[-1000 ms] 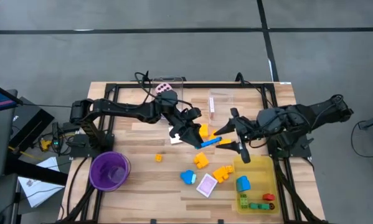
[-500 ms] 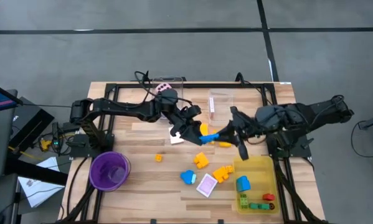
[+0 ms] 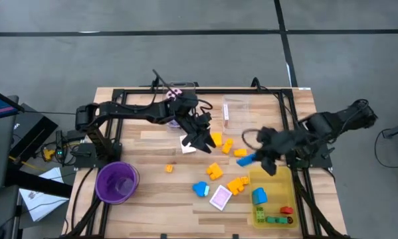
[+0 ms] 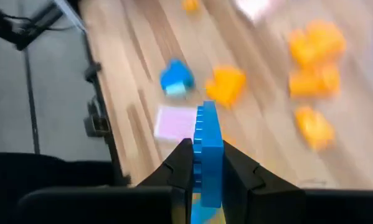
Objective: Pick & Place Toys
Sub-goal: Put the top blue game piece into the bin
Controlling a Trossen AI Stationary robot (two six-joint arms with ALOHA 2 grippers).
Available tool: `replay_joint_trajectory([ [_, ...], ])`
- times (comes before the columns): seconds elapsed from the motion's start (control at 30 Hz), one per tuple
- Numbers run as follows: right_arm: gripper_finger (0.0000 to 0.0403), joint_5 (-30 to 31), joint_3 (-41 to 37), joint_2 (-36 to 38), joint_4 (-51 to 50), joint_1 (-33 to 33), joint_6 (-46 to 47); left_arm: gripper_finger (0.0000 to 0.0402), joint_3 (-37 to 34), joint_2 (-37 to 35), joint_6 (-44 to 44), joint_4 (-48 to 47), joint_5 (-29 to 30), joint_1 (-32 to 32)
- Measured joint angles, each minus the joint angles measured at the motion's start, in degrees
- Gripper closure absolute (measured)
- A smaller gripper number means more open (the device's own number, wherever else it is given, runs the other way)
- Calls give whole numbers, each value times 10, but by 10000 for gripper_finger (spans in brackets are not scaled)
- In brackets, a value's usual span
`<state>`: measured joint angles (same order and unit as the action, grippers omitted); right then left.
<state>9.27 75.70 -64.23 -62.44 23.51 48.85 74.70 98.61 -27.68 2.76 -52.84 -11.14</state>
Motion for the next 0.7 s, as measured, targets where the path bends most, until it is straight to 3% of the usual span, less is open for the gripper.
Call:
replay_joint_trajectory([
  [0.33,361,78,1,3,-84,128,374,132,0,0,17,-10,21,4],
  [0.7,361,73,1,-57,-172,276,670,133,0,0,2,-19,34,5],
])
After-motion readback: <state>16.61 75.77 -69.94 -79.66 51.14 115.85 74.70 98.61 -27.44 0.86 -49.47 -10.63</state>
